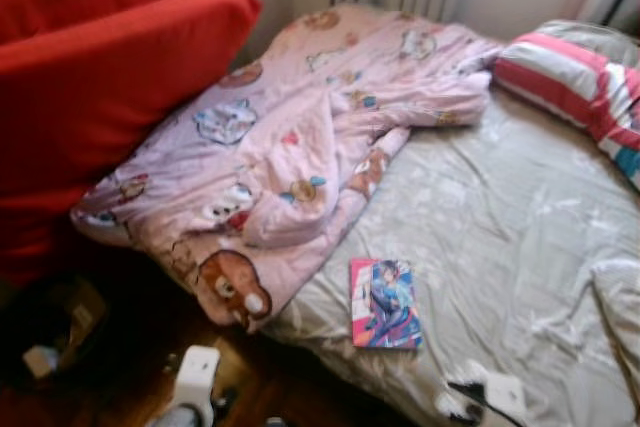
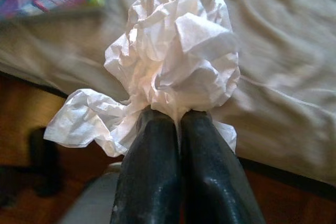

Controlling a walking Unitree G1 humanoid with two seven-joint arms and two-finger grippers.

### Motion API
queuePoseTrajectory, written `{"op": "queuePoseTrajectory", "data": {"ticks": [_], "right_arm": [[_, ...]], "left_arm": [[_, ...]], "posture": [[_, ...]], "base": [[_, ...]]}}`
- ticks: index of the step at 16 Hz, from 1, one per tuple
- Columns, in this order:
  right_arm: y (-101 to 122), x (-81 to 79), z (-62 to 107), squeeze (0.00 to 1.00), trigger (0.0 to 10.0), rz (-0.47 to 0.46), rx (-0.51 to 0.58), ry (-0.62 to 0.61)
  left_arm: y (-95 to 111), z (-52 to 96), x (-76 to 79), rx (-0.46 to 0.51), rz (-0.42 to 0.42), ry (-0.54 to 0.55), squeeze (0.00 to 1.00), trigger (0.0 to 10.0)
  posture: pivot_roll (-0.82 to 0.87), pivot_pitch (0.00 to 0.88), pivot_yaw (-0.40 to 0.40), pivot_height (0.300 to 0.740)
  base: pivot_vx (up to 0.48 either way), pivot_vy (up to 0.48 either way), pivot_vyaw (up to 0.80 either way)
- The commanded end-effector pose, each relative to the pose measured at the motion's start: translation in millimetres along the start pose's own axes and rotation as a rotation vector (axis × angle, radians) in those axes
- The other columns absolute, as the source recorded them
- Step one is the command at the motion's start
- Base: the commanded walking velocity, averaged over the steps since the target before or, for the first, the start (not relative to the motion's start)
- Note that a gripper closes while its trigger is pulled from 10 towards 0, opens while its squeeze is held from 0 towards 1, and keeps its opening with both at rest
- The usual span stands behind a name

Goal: Clean up the room

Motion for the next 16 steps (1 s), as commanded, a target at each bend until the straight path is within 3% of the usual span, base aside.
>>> {"op": "queuePoseTrajectory", "data": {"ticks": [1, 10, 13, 16], "right_arm": [[-17.6, 4.9, 3.9, 0.00, 10.0, 0.001, -0.050, -0.008], [-13.1, 0.3, 2.9, 0.00, 10.0, 0.023, -0.035, 0.012], [-11.0, -1.6, 2.8, 0.00, 10.0, 0.007, -0.021, 0.018], [-11.5, -0.7, 3.0, 0.00, 10.0, -0.012, -0.021, 0.011]], "left_arm": [[-6.3, 0.3, 5.0, -0.020, -0.027, -0.015, 0.00, 10.0], [-7.4, 0.1, 7.5, -0.022, -0.028, -0.019, 0.00, 10.0], [-7.6, 0.2, 7.5, -0.022, -0.025, -0.021, 0.00, 10.0], [-7.7, 0.3, 6.8, -0.022, -0.015, -0.017, 0.00, 10.0]], "posture": [[0.06, 0.142, 0.003, 0.740], [0.06, 0.134, 0.005, 0.740], [0.07, 0.136, 0.006, 0.740], [0.07, 0.144, 0.008, 0.740]], "base": [[0.000, 0.292, 0.00], [0.000, 0.286, 0.00], [0.000, 0.344, 0.61], [0.000, 0.342, 0.00]]}}
Point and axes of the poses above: a point about 5 cm out from each wrist's last joint towards the gripper, its own z axis pointing back from the gripper into the wrist, its own y axis along the axis of the wrist's last joint, x = y × z, the point moved 6 cm from there along -z, pointing out of the wrist towards the gripper, and after that the axes turned 13 degrees about z, right-handed, at the moved point
